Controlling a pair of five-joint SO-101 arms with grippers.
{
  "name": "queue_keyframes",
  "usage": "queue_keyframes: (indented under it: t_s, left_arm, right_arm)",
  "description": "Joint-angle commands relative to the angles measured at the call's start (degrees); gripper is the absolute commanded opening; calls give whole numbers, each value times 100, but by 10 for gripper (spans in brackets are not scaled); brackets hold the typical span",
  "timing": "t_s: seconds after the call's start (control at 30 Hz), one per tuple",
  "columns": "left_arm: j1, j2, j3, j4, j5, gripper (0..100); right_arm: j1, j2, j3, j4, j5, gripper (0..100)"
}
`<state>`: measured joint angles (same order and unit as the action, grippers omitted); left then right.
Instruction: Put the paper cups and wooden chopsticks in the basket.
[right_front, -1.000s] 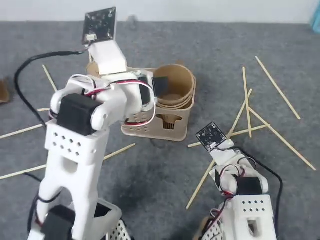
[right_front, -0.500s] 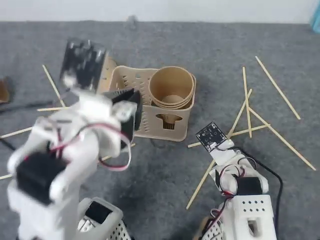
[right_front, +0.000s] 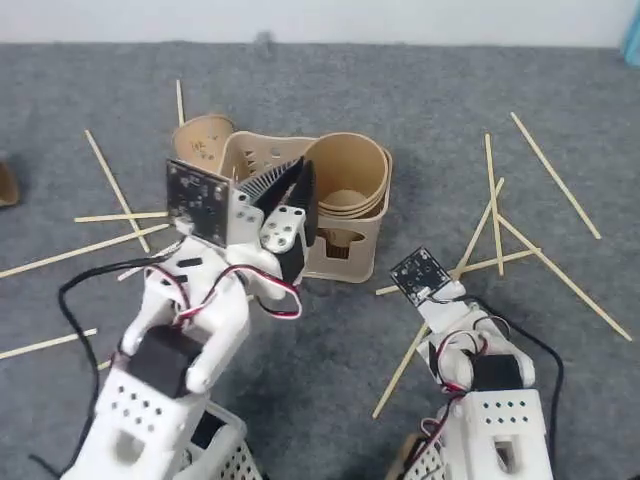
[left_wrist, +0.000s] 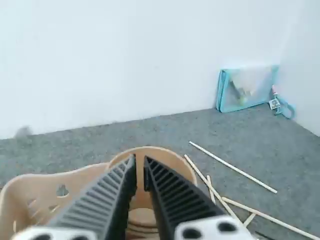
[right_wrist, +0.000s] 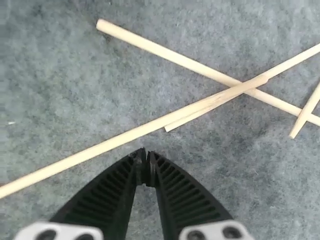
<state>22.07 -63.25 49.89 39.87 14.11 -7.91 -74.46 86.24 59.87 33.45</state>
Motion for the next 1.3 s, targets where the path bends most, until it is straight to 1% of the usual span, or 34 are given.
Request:
queue_keyframes:
  t_s: [0.0,0.3,0.47,0.53,0.73,0.93,1.07,1.2,1.27]
  left_arm:
    - [105,-132,356,-571,79,23]
    - [220,-70,1253,-1855,79,23]
    - [220,668,1270,-2338,79,23]
    - [220,932,1270,-2418,79,23]
    - [220,1073,1314,-2382,79,23]
    - [220,1116,1314,-1679,79,23]
    - [220,1073,1262,-1670,79,23]
    - [97,1064,743,-1626,79,25]
    - [-246,967,330,-1512,79,25]
  right_arm:
    - [-40,-66,-53,-189,-9,9]
    - [-48,-66,-53,-207,-9,9]
    - [-48,-66,-53,-207,-9,9]
    - [-48,-66,-53,-207,-9,9]
    - [-48,-66,-53,-207,-9,9]
    - [-48,-66,-53,-207,-9,9]
    - [-48,-66,-53,-207,0,9]
    - [-48,-66,-53,-207,0,9]
    - [-48,-66,-53,-207,0,9]
